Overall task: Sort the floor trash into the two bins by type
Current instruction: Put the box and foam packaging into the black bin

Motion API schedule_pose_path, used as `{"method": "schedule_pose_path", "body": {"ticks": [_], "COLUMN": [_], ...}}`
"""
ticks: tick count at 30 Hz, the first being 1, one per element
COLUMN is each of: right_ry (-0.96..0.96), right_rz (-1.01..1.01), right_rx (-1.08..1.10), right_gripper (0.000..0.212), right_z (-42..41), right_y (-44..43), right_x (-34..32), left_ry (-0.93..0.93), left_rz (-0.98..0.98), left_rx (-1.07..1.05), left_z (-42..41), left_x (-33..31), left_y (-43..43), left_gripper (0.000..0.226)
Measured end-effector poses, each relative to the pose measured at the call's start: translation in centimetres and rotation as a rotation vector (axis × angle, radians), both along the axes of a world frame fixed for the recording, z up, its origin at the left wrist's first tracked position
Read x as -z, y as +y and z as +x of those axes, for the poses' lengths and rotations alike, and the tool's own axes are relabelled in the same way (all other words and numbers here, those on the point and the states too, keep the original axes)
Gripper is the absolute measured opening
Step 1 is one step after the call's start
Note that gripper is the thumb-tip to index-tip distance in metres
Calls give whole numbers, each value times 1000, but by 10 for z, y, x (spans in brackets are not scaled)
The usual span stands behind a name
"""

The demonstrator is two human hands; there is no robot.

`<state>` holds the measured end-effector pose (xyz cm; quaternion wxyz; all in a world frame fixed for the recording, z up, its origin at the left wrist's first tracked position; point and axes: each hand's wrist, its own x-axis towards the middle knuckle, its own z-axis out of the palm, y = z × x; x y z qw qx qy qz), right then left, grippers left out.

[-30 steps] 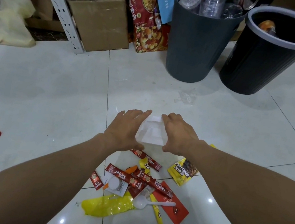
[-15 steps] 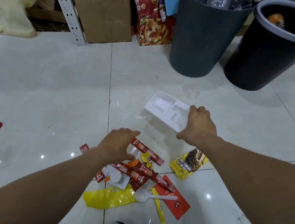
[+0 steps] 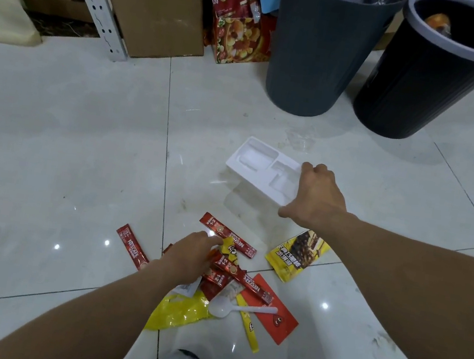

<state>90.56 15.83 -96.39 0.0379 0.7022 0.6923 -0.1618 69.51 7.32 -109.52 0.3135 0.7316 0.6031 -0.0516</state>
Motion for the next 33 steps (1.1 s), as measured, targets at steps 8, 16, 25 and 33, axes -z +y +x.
{"method": "schedule_pose_path", "body": {"ticks": [8,16,25,33], "right_ry": [3,15,100,183], "right_rz": [2,6,35,99], "right_rx": [-12,-6,87,250], "right_gripper": [85,84,83,86], "right_z": [-1,-3,-6,0], "right_y": [0,1,10,20], "right_x": [0,2,0,-17], "left_ry": [-39,-134,-247,-380], "left_rz": [8,88,232,272], "left_rx": [-56,-177,-279,-359], "left_z": [4,0,-8,-7], "left_x": [4,-13,-43,-83], "left_y": [-2,9,46,93], "left_gripper": [34,26,26,22]}}
